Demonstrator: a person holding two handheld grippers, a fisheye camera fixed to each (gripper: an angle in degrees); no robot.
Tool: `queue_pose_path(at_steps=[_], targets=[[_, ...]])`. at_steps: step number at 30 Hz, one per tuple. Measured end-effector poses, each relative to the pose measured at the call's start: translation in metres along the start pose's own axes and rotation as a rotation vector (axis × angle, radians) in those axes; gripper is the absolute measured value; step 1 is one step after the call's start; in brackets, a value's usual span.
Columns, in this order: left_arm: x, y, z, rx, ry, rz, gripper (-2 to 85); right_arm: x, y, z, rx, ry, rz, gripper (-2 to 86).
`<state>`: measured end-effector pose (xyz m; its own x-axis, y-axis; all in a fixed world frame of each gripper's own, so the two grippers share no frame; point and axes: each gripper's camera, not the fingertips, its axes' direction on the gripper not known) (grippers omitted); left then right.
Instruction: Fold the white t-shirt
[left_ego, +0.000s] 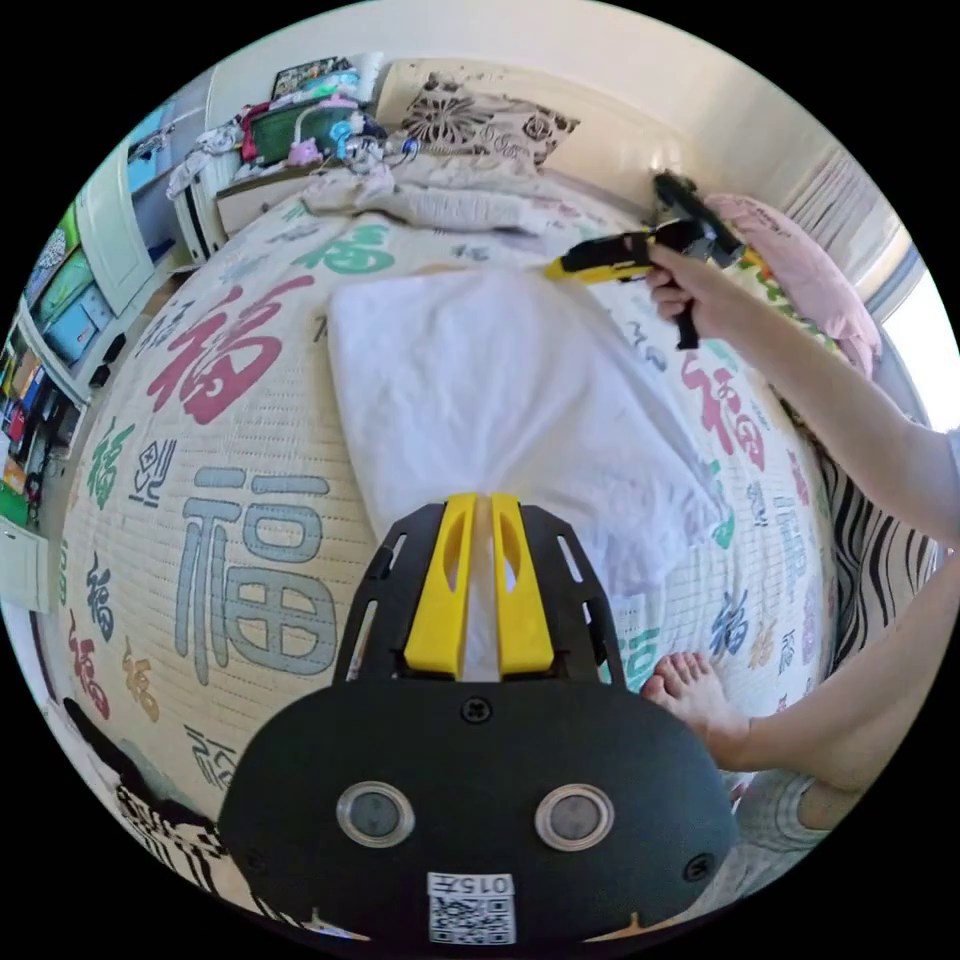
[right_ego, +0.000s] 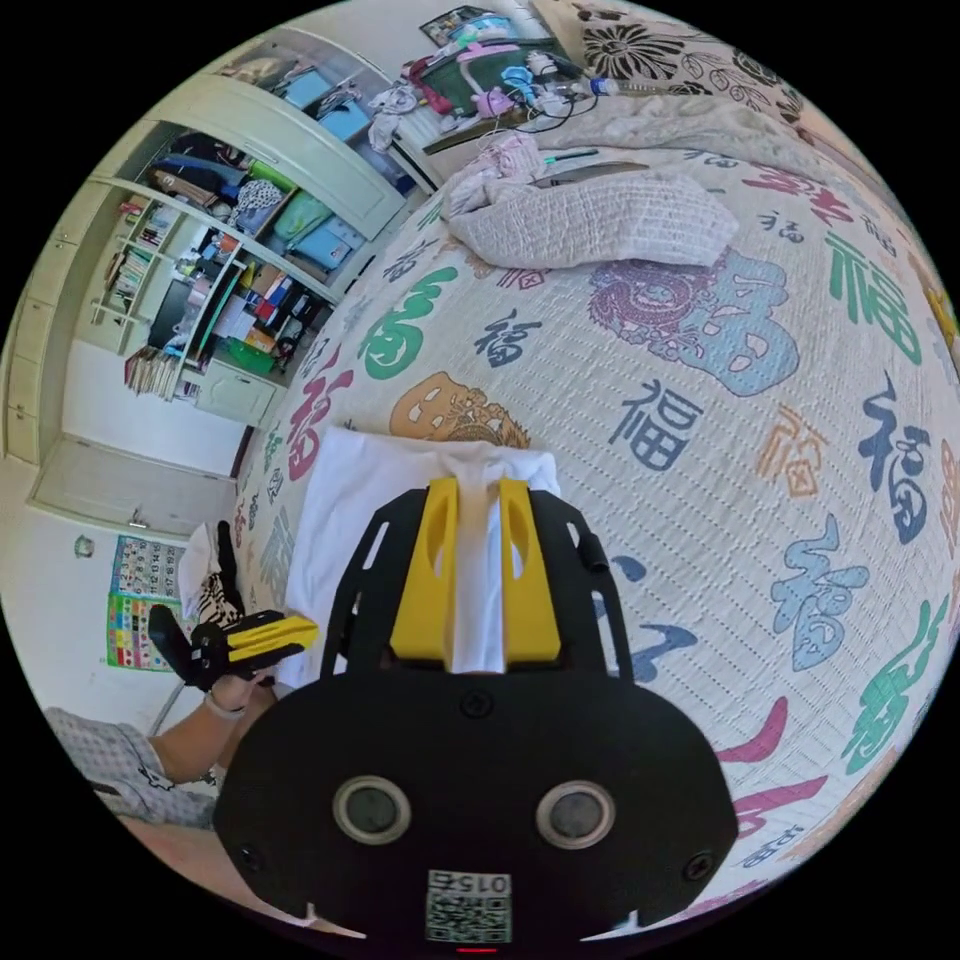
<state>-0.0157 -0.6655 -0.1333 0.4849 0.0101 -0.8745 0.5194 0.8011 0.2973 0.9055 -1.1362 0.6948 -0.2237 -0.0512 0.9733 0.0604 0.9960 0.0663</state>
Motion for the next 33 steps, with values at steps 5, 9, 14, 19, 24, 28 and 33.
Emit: queue_pose_path(at_steps=[5,9,14,19,24,28,33], targets=[[-0.028,-0.037,-0.023,0.08,0.078,0.007,2.5,0.026,0.006,-0.025,0.016,-0.074,-0.006,6.9],[-0.089,-0.102,-0.045,0.273,0.074,-0.093,6.6,0.042,0.012,-0.048,0.06,-0.076,0.01,8.4],[-0.162,-0.171,-0.004,0.064,0.219,-0.279,6.0,0.055,0.011,-0.038,-0.068,-0.132,-0.005,8.0],[-0.217,-0.179,-0.002,0.102,0.457,-0.389,0.8,0.063,0.018,-0.047,-0.049,0.003,-0.07,4.9],[-0.25,-0.18,-0.005,0.159,0.608,-0.35,3.7,0.084,0.028,-0.057,-0.081,-0.074,-0.125,5.8],[-0.3,-0.172,-0.028,0.239,0.815,-0.317,8.4,0.129,0.059,-0.085,-0.036,-0.247,-0.114,9.3],[-0.318,-0.187,-0.02,0.14,0.773,-0.254,13.0,0.16,0.074,-0.072,-0.04,-0.388,-0.047,15.3]])
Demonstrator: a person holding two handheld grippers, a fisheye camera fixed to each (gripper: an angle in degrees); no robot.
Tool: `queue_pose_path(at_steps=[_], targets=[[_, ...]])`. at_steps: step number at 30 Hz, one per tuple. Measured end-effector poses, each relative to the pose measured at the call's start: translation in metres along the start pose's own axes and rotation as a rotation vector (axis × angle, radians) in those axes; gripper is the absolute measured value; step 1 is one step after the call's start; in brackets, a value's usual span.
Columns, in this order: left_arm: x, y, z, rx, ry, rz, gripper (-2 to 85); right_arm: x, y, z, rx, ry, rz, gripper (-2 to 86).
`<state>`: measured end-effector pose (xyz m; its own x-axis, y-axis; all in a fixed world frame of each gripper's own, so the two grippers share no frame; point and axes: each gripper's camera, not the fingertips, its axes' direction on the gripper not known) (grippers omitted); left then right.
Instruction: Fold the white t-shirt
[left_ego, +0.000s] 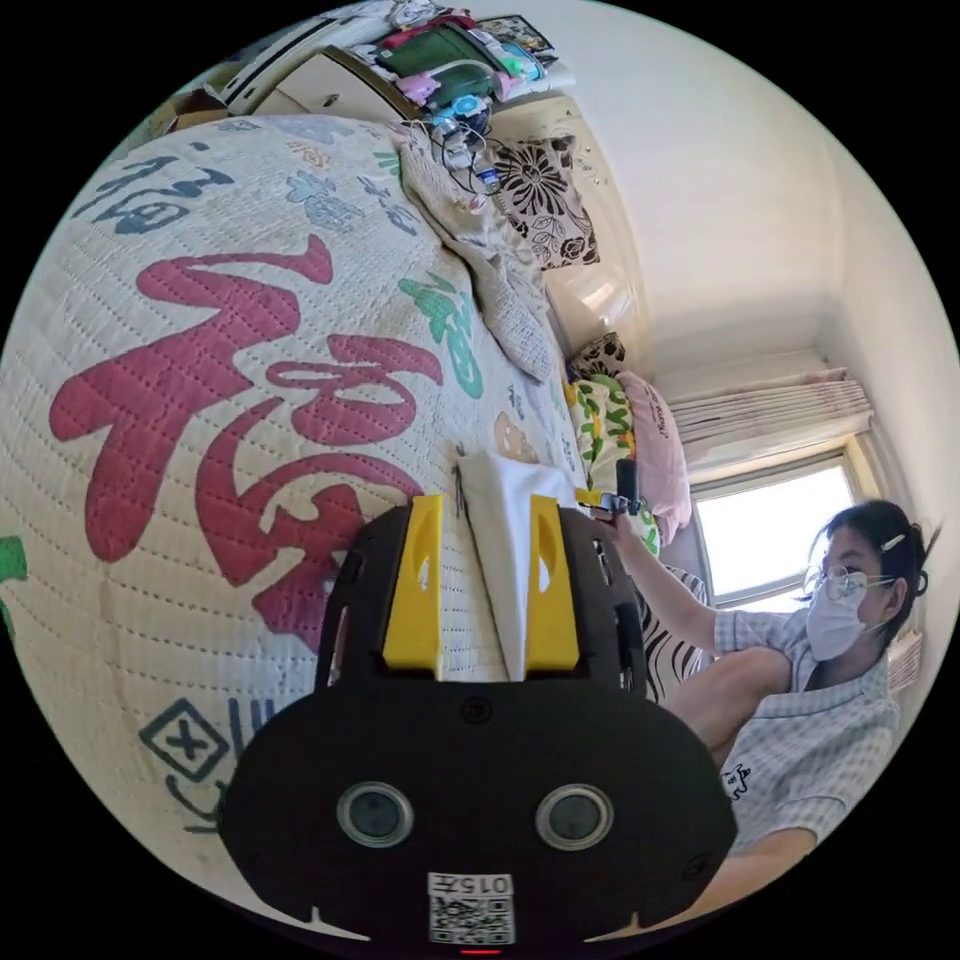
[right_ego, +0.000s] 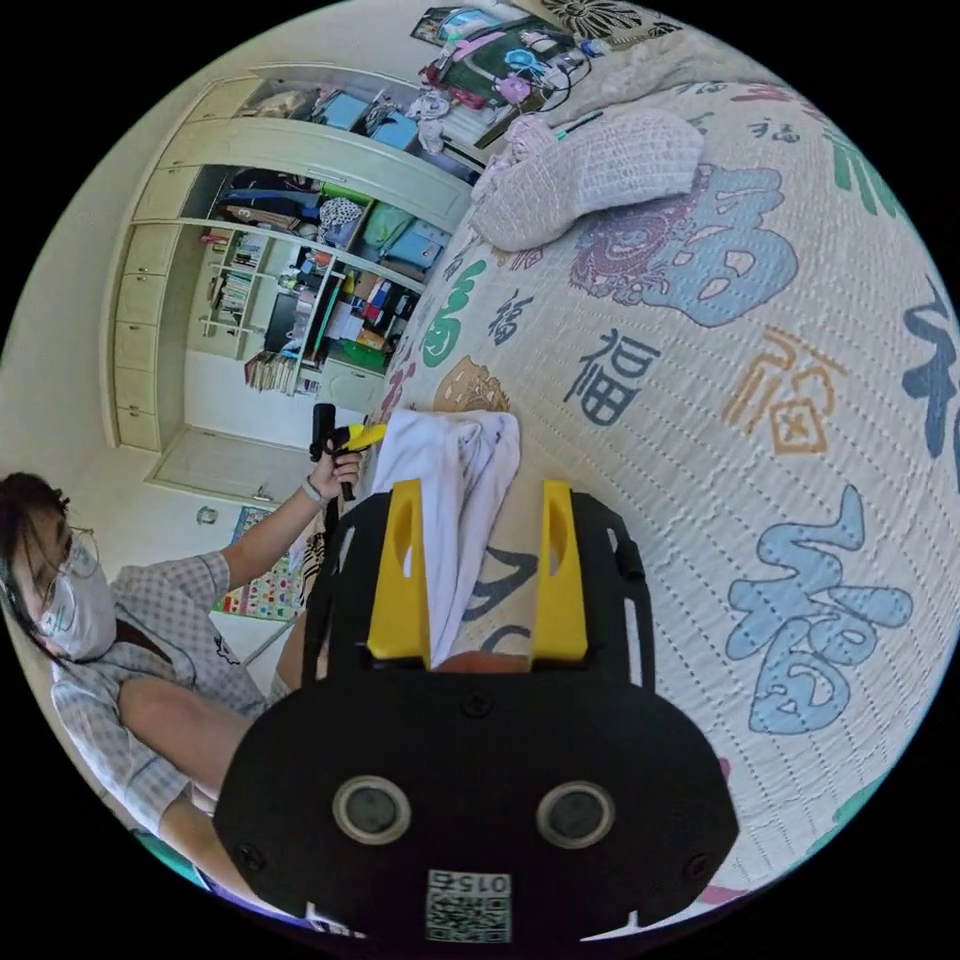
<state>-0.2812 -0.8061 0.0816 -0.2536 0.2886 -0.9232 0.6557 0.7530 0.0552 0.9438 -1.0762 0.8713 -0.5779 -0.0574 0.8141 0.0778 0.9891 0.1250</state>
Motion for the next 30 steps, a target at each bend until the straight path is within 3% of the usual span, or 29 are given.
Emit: queue_pose_path(at_steps=[5,9,12,18,26,30], targets=[[0.002,-0.022,0.027,-0.084,0.1,0.075,12.4,0.012,-0.002,0.026,-0.031,-0.089,-0.019,13.2],[0.001,-0.029,0.046,-0.163,0.137,0.062,5.2,0.02,-0.001,0.045,-0.129,-0.097,-0.024,8.0],[0.008,-0.025,0.035,-0.137,0.083,0.085,1.9,0.016,0.007,0.048,-0.144,-0.038,-0.056,6.1],[0.052,-0.014,-0.002,-0.026,0.053,0.248,-0.1,-0.014,0.036,0.035,0.001,0.011,-0.205,5.3],[0.138,0.074,-0.02,-0.065,-0.02,0.625,-0.2,-0.074,0.134,0.056,-0.045,0.1,-0.533,4.9],[0.158,0.153,-0.002,-0.231,-0.15,0.691,-0.1,-0.087,0.206,0.101,-0.133,0.198,-0.606,4.9]])
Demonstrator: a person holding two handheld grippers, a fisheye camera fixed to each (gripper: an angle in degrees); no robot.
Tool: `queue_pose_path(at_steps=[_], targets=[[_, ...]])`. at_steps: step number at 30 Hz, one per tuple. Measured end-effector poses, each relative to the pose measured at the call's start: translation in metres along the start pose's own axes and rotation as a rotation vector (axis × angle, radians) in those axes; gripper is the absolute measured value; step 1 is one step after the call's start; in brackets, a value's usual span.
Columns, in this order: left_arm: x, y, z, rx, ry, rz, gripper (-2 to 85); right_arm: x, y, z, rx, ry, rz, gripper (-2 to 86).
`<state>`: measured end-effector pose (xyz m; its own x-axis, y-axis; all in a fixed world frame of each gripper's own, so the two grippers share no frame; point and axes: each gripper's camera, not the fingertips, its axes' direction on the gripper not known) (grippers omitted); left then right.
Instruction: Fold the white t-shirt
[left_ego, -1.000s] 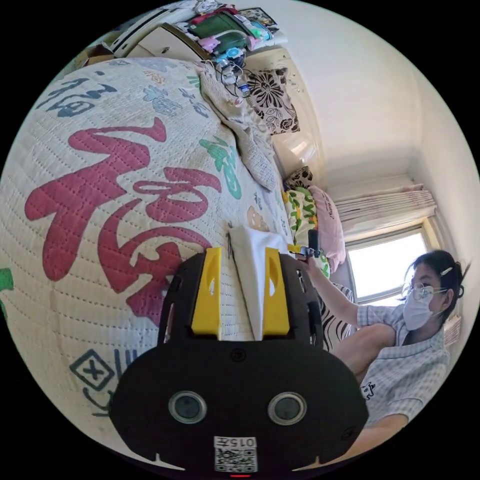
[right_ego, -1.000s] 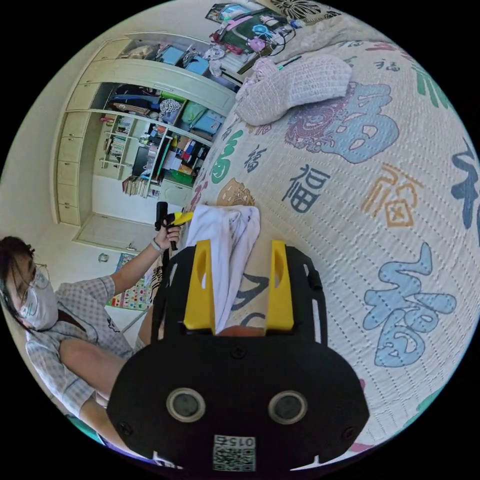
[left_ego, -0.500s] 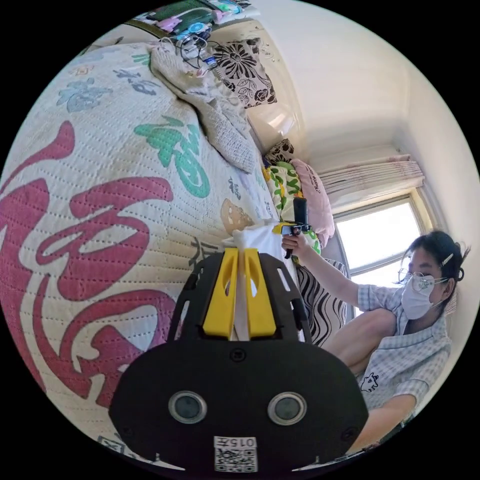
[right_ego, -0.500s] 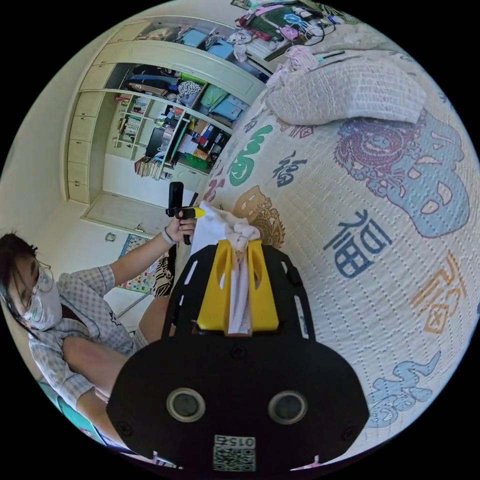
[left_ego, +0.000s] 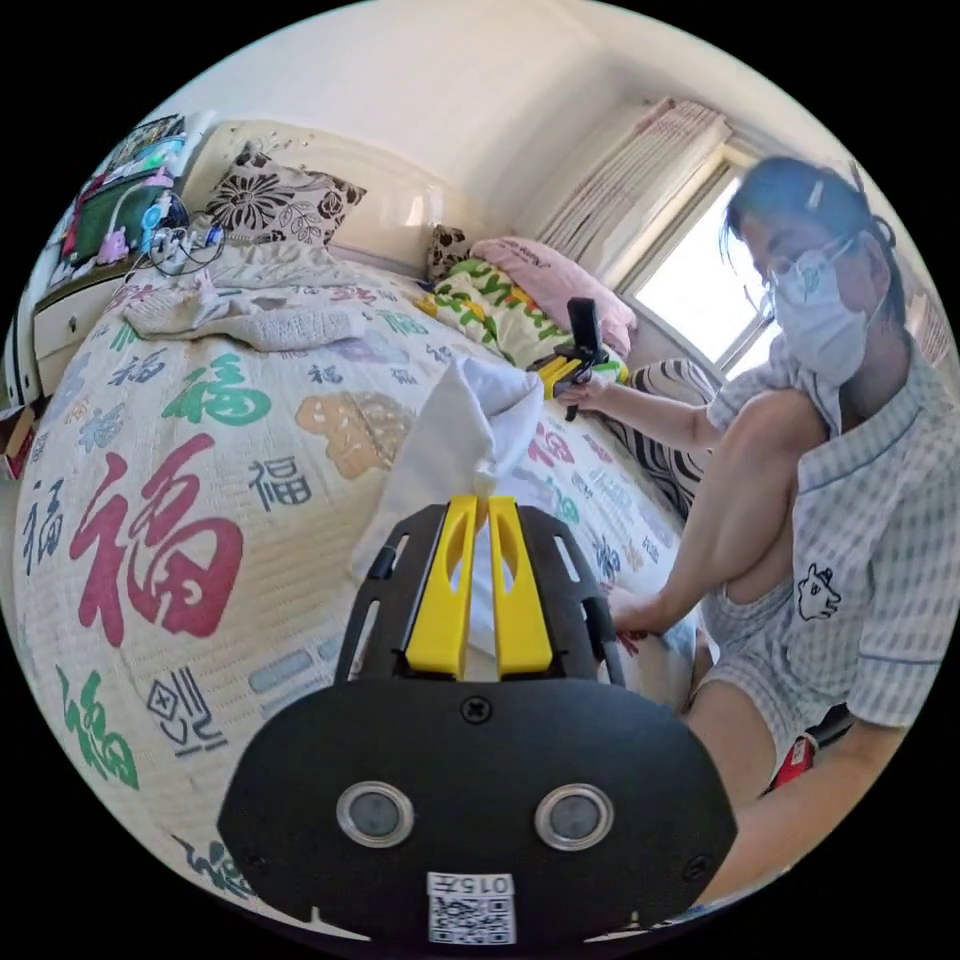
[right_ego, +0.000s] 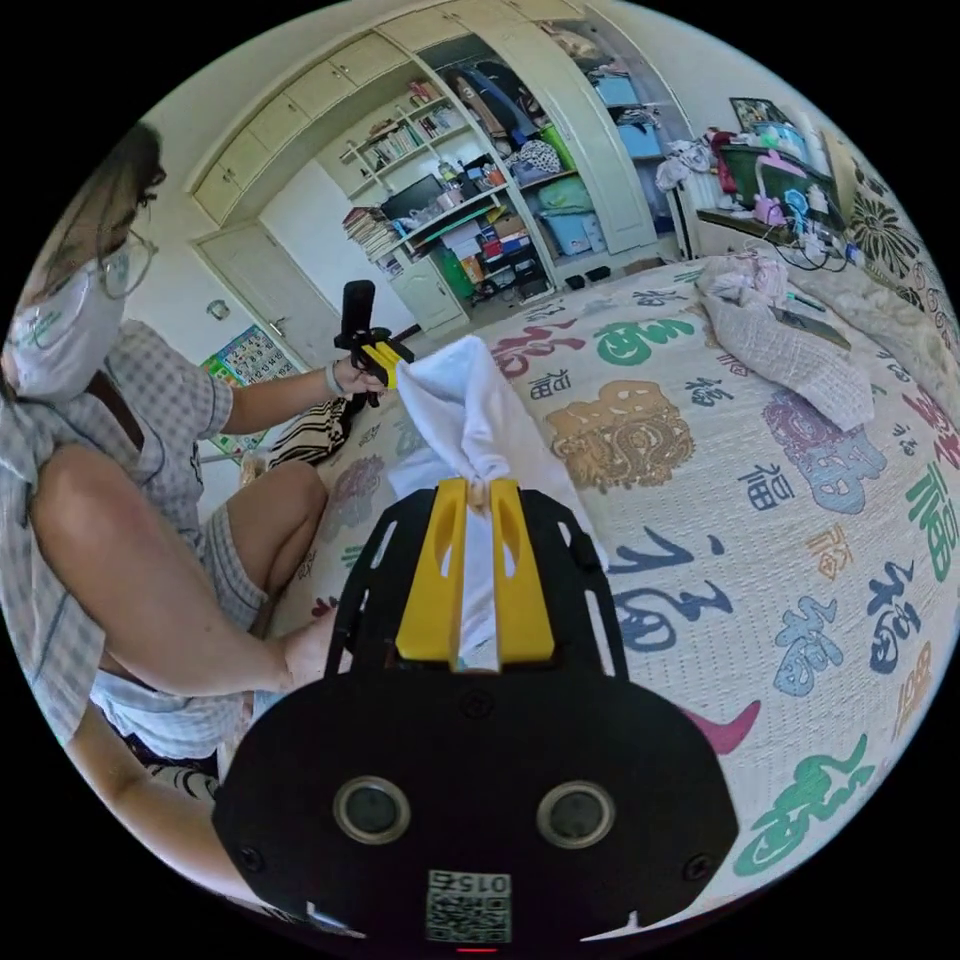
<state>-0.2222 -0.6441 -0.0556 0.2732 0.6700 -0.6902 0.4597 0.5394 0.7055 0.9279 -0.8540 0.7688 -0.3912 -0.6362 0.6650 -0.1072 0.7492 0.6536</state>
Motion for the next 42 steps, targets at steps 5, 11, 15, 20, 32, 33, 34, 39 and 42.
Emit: queue_pose_path(at_steps=[5,11,15,20,32,33,34,39,42], targets=[[0.037,0.051,0.043,-0.121,-0.061,-0.09,-0.1,-0.036,0.04,0.077,-0.211,0.092,-0.007,4.9],[0.064,0.081,0.056,-0.167,-0.124,-0.218,0.4,-0.049,0.063,0.114,-0.244,0.116,0.062,5.2],[0.092,0.075,0.035,-0.045,-0.143,-0.25,6.5,-0.053,0.058,0.113,-0.12,0.098,0.113,6.3],[0.127,0.042,0.067,0.014,-0.104,-0.168,10.6,-0.064,0.022,0.17,-0.088,0.045,0.058,12.3],[0.174,0.097,0.105,-0.305,-0.429,-0.178,1.2,-0.059,0.026,0.254,-0.197,0.232,0.102,3.6],[0.181,0.1,0.102,-0.313,-0.437,-0.156,0.6,-0.061,0.023,0.256,-0.203,0.262,0.075,3.1],[0.19,0.103,0.096,-0.31,-0.446,-0.138,0.1,-0.066,0.019,0.26,-0.224,0.303,0.023,2.7],[0.209,0.129,0.08,-0.322,-0.5,-0.111,-0.4,-0.073,0.005,0.306,-0.394,0.406,-0.137,2.6],[0.205,0.151,0.093,-0.36,-0.515,-0.138,-0.3,-0.056,0.0,0.327,-0.358,0.374,-0.084,3.5]])
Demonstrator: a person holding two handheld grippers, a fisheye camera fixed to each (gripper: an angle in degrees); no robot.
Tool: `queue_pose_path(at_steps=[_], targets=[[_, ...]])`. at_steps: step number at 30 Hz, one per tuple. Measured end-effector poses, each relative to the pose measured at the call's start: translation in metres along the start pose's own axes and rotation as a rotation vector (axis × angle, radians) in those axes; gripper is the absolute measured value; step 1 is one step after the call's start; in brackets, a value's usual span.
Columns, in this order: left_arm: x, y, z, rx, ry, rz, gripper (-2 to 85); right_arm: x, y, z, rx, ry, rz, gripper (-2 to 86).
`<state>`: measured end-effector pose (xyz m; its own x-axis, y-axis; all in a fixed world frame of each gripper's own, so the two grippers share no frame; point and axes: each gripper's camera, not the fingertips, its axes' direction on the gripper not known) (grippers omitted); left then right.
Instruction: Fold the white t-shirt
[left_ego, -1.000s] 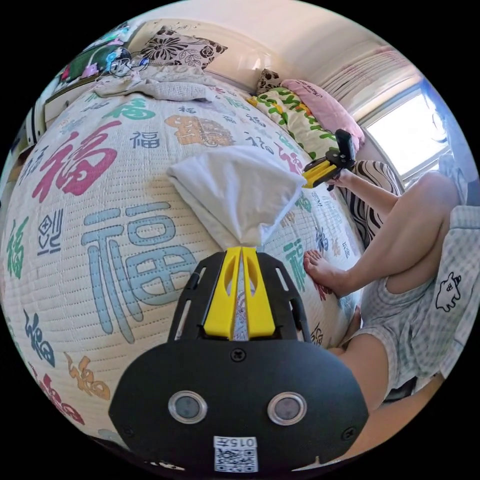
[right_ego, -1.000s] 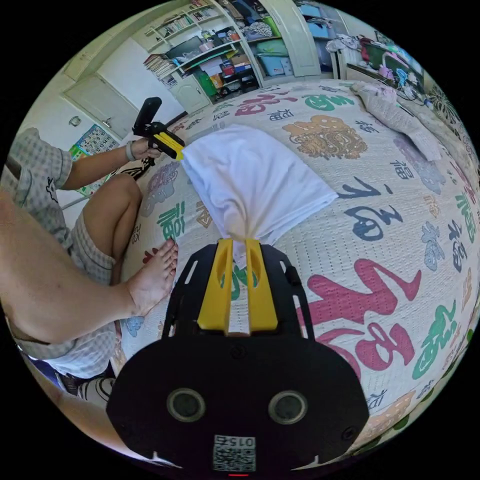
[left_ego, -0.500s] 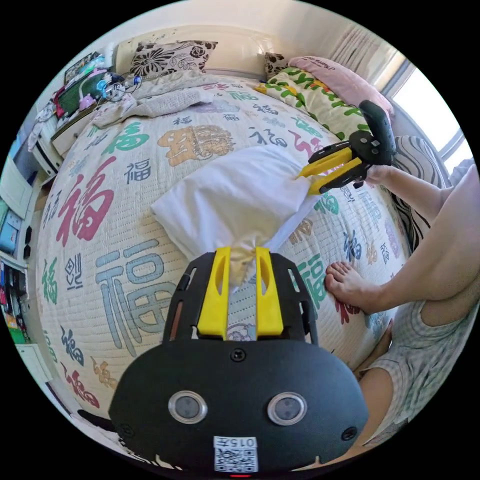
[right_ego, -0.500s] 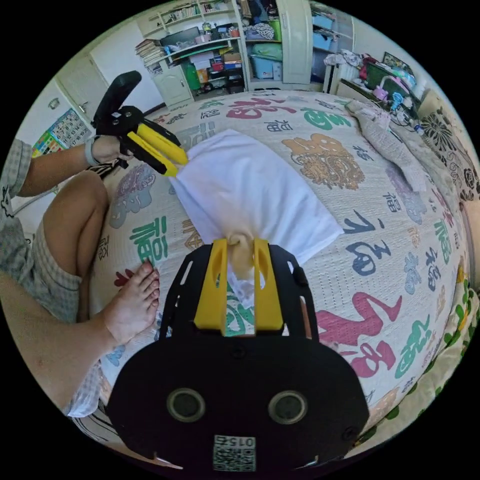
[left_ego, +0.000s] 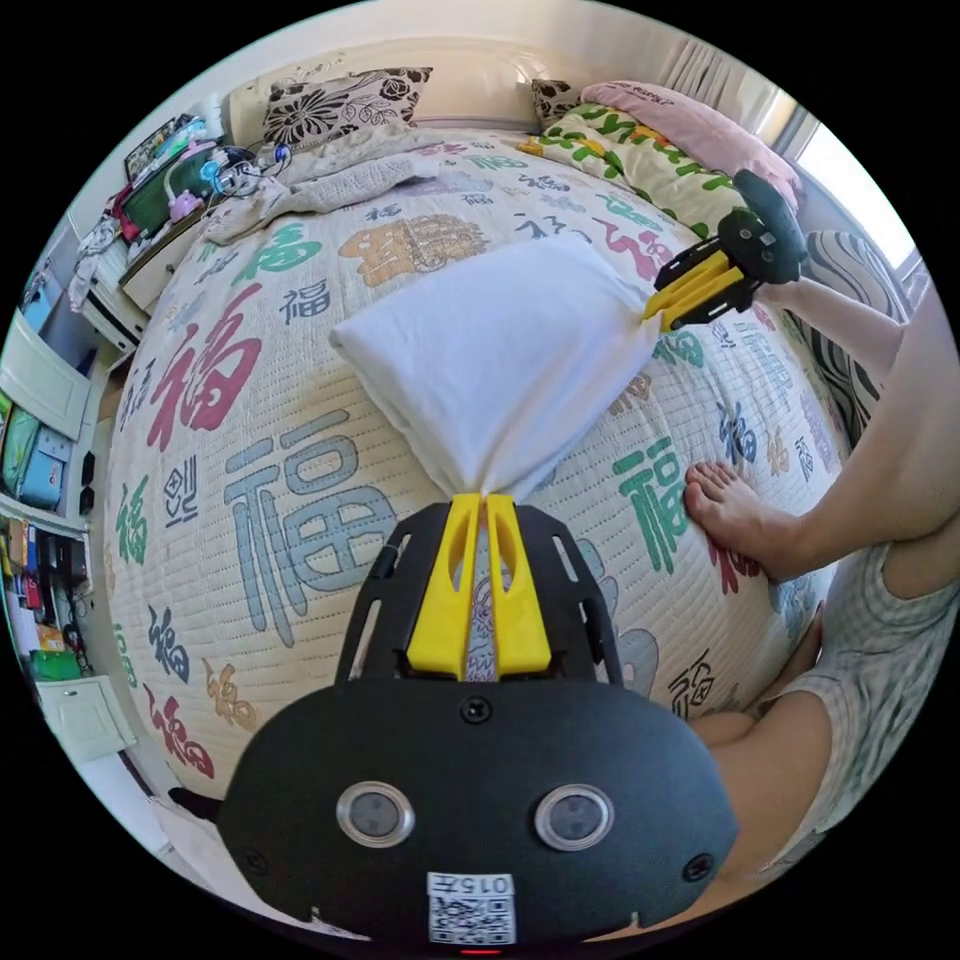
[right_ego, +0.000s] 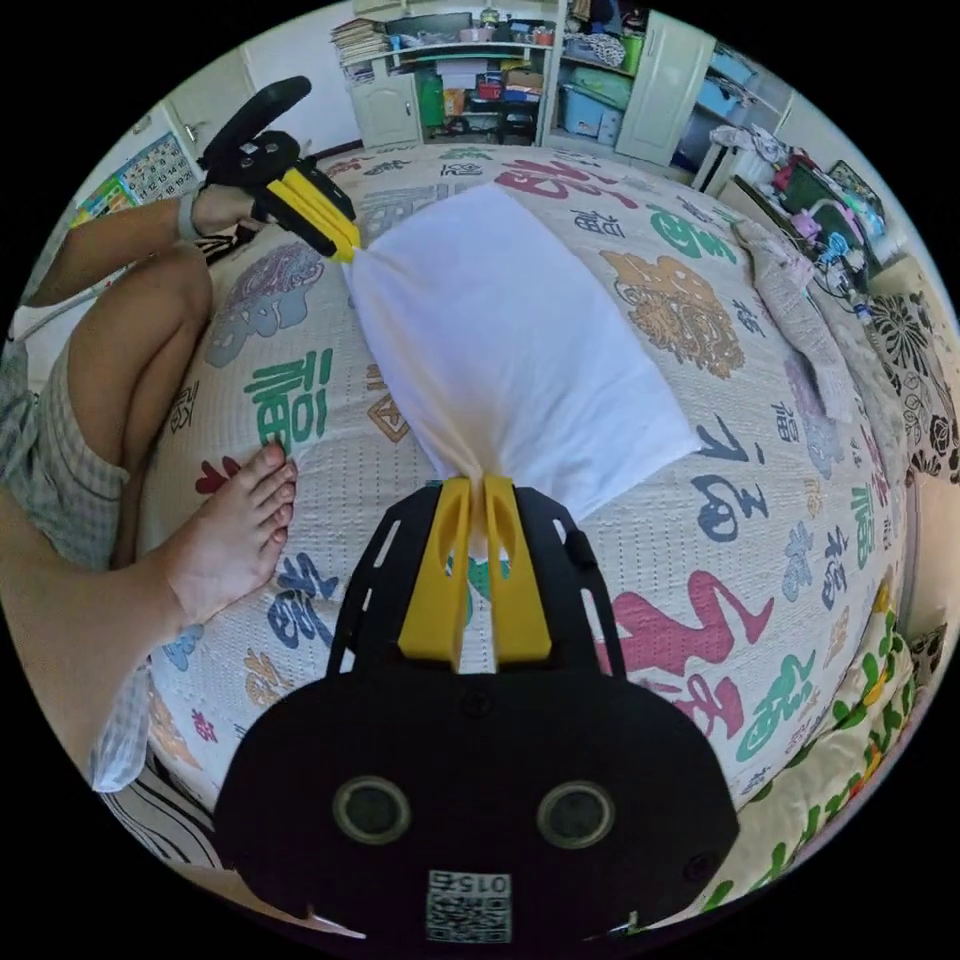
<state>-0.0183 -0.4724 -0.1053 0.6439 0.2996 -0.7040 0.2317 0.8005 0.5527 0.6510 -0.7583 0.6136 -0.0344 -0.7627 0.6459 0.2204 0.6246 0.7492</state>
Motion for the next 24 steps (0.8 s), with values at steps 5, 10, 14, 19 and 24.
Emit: queue_pose_path(at_steps=[5,10,14,19,24], targets=[[-0.011,0.026,-0.008,0.026,0.057,-0.095,1.6,0.059,0.009,0.006,0.196,-0.484,0.254,6.7],[-0.067,0.081,-0.028,0.214,0.428,-0.416,10.5,0.121,0.023,0.022,0.431,-0.735,0.56,13.5],[-0.106,0.116,-0.021,0.327,0.582,-0.6,15.5,0.147,0.007,0.05,0.403,-0.75,0.643,15.4],[-0.123,0.119,-0.003,0.374,0.773,-0.602,17.9,0.164,-0.057,0.085,0.353,-0.867,0.514,14.7],[-0.127,0.121,-0.003,0.345,0.776,-0.583,14.0,0.166,-0.118,0.115,0.289,-0.954,0.451,11.0]])
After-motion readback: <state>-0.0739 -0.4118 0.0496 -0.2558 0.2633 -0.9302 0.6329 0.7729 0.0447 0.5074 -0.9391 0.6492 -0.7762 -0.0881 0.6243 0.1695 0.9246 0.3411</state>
